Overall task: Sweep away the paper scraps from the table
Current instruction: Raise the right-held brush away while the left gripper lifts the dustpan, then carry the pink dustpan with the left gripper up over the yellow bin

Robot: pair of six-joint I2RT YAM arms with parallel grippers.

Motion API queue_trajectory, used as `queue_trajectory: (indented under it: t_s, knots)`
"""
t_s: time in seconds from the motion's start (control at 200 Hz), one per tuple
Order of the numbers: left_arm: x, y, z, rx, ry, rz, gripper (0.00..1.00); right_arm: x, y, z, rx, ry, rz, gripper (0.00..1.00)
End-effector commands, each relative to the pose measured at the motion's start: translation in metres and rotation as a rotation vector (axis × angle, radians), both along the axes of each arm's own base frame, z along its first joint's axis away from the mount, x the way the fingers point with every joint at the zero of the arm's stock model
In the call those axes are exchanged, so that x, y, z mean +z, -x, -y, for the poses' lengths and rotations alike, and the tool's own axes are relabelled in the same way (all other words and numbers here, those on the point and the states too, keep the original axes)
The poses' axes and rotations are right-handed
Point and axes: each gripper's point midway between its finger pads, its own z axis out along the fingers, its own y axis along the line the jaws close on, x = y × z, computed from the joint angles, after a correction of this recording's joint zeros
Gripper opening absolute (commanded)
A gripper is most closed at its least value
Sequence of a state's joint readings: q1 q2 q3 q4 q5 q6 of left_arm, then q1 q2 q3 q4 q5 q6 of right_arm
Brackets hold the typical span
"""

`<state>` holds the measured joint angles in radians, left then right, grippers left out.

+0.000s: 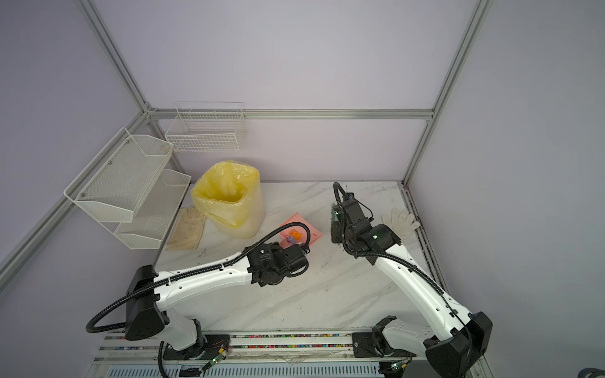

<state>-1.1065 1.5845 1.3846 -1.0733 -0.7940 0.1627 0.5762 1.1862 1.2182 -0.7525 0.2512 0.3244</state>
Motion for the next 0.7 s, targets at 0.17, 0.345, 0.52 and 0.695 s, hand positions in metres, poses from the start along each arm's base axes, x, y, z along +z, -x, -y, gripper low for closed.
queue_trajectory:
  t_s: [0.17, 0.345, 0.52, 0.695]
  knots:
    - [0.078, -0.027, -0.018, 0.021, 0.089, 0.13, 0.15, 0.004, 0.003, 0.007, -0.013, -0.015, 0.037, 0.0]
    - [0.105, -0.039, -0.029, 0.03, 0.115, 0.174, 0.15, -0.002, 0.004, 0.005, -0.004, -0.026, 0.026, 0.0]
    - [0.13, -0.052, -0.038, 0.033, 0.127, 0.216, 0.16, -0.01, 0.005, 0.003, 0.007, -0.029, 0.014, 0.0]
    - [0.148, -0.069, -0.049, 0.053, 0.109, 0.247, 0.16, -0.017, 0.007, 0.001, 0.017, -0.035, 0.002, 0.0]
